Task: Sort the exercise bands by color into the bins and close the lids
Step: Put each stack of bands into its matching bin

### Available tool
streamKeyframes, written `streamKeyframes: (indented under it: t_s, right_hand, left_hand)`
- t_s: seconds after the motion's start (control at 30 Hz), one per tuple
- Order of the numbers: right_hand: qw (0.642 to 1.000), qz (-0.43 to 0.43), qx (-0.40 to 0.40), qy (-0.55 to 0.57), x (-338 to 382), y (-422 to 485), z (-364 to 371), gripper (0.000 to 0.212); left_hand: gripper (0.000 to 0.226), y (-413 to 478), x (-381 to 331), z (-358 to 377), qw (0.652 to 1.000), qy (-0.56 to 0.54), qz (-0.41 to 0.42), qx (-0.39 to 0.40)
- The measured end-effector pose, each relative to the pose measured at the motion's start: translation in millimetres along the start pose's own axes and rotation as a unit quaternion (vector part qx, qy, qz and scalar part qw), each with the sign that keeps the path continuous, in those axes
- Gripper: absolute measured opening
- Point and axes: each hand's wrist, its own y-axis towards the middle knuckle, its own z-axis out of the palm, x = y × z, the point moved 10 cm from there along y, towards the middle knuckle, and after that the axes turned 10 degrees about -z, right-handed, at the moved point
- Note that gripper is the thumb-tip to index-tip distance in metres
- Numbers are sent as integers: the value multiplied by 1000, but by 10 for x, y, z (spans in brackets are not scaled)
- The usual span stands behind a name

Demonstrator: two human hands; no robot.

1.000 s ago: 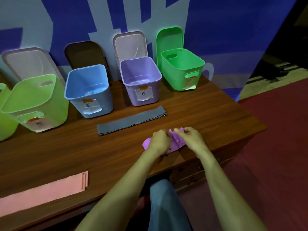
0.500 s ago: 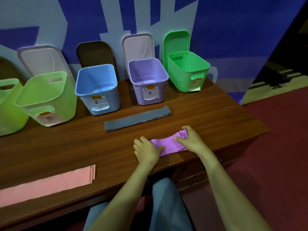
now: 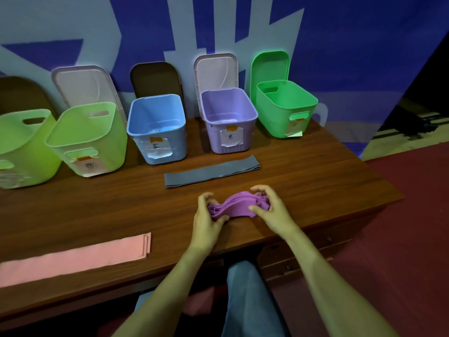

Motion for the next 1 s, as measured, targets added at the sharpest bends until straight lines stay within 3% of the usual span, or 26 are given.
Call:
streamKeyframes:
  t_s: [0.17, 0.33, 0.5, 0.67, 0.83, 1.0]
  right_hand:
    - [994, 16, 90, -65, -117, -104, 129, 63]
    - [996, 52, 66, -34, -226, -111, 99, 66]
    - [996, 78, 49, -16, -277, -104, 58, 54]
    - [997, 74, 9, -23, -230, -57, -26, 30]
    - [996, 63, -63, 9, -12, 203, -199, 35]
    - [992, 10, -125, 6, 415, 835, -415, 36]
  left_hand:
    - [57, 35, 80, 24, 994, 66, 18, 83]
    - [48, 23, 132, 85, 988, 39, -17, 149]
    - [55, 71, 173, 38, 991, 34, -46, 124]
    - [28, 168, 152, -8, 996, 14, -49, 73]
    - [33, 377, -66, -109, 999, -13, -43, 26]
    - [37, 772, -709, -326, 999, -11, 31, -23]
